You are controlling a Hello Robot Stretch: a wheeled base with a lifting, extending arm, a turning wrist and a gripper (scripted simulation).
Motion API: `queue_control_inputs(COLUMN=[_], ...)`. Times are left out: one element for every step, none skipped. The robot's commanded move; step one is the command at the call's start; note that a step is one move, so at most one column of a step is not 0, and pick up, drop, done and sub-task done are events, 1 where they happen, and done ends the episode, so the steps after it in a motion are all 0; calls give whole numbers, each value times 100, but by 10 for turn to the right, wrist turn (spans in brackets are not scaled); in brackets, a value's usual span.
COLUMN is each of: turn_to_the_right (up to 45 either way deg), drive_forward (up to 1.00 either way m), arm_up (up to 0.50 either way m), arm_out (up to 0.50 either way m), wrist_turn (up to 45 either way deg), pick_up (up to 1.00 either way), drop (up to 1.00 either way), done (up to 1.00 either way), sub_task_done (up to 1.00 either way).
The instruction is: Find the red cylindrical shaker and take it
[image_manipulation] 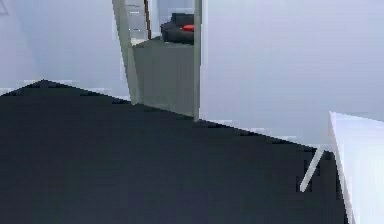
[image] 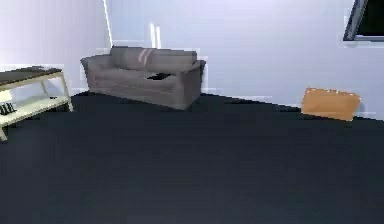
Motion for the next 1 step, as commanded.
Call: queue_control_inputs(turn_to_the_right=[240], drive_forward=[0], arm_up=[0], arm_out=[0], wrist_turn=[0], pick_up=[0], drop=[0], done=[0], sub_task_done=[0])
